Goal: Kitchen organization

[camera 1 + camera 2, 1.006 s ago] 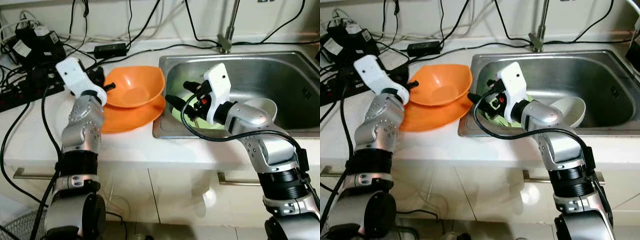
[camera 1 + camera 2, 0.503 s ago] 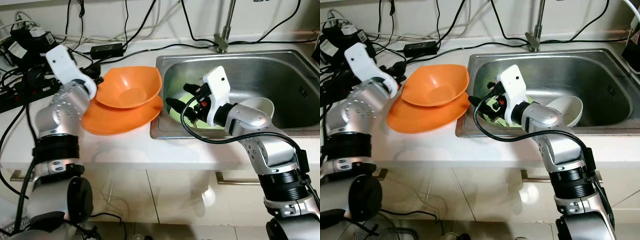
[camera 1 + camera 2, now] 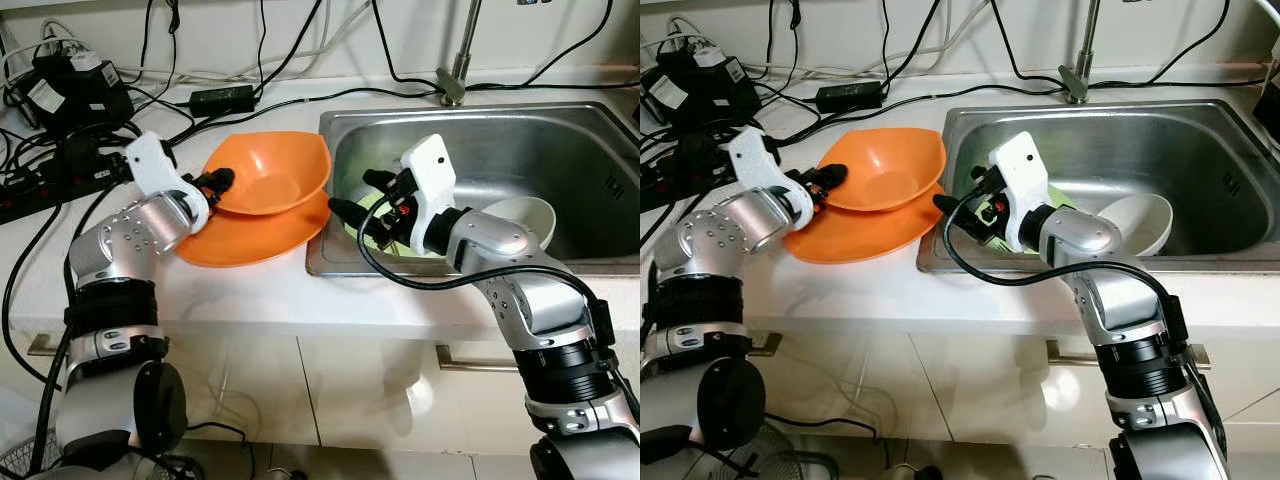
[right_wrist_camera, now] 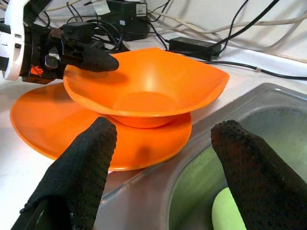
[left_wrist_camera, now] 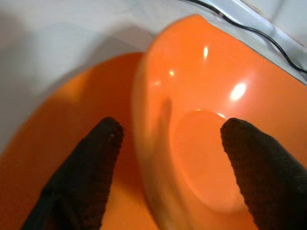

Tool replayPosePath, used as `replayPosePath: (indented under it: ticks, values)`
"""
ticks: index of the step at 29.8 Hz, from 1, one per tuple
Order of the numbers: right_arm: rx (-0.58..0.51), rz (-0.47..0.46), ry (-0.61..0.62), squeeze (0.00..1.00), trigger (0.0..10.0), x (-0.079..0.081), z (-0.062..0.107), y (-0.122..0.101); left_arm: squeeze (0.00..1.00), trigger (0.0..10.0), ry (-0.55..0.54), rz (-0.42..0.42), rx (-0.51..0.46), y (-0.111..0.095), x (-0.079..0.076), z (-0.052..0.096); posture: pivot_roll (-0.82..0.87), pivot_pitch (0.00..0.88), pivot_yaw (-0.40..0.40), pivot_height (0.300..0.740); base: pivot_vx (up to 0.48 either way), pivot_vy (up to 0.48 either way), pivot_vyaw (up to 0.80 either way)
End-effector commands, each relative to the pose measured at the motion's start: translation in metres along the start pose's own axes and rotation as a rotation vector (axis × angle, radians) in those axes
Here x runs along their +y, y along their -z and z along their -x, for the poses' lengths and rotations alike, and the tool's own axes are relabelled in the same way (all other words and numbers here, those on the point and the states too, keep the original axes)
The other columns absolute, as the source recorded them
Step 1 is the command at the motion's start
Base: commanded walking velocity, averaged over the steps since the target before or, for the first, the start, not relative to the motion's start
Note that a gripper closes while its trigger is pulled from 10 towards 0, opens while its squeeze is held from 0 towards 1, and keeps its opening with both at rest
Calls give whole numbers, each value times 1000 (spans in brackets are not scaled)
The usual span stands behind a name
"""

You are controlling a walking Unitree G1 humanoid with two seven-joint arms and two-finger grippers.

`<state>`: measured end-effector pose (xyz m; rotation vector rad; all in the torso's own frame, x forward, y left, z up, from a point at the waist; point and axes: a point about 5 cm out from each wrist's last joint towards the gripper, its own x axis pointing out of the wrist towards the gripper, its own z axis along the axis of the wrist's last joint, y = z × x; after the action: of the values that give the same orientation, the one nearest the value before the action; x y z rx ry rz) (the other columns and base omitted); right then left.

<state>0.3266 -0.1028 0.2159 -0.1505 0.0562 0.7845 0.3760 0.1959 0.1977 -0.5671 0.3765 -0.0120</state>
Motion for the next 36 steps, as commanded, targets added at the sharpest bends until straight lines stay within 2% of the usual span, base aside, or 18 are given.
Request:
replayPosePath:
  ticks: [1,2,3,4,5,6,7,8,11,27,29,30,32,36]
  values:
    - [-7,9,-7,0,10000,3,0,-2,1000,10000,-6,7,46,7,7,-1,-95,47,137,740,0,0,0]
    - [-7,9,-7,0,10000,3,0,-2,1000,10000,-12,12,63,10,10,-2,-95,48,137,740,0,0,0]
    - [-8,9,-7,0,10000,3,0,-2,639,10000,-17,21,76,12,12,-2,-95,48,137,740,0,0,0]
    - [-8,8,-7,0,10000,3,0,-2,0,10000,-19,26,86,15,14,-3,-94,49,137,740,0,0,0]
    - [-9,8,-8,0,10000,3,0,-2,0,10000,-20,30,93,16,15,-3,-94,49,137,740,0,0,0]
    - [-8,8,-7,0,10000,3,0,-2,0,4353,-18,49,96,17,17,-3,-94,49,137,740,0,0,0]
    - [-8,9,-7,0,10000,3,0,-2,0,4353,-16,63,98,18,17,-3,-94,49,137,740,0,0,0]
    - [-8,8,-6,0,10000,3,0,-2,0,0,-12,79,103,19,18,-2,-94,50,137,740,0,0,0]
    - [-7,8,-6,0,10000,3,1,-2,0,0,-13,105,113,22,21,-2,-93,51,137,740,0,0,0]
    - [1,7,-14,0,10000,3,1,0,0,0,-38,128,75,16,25,-3,-95,50,134,740,0,0,0]
    - [3,7,-16,0,10000,3,1,0,0,0,-51,127,59,15,26,-3,-96,50,134,740,0,0,0]
    - [5,8,-19,0,10000,3,1,0,0,0,-86,142,4,10,30,-3,-96,49,133,740,0,0,0]
    - [6,8,-20,0,10000,3,1,0,0,0,-101,138,-15,8,32,-2,-95,48,133,740,0,0,0]
    - [6,10,-32,0,10000,5,1,0,0,0,-160,112,-88,0,40,0,-96,46,133,740,0,0,0]
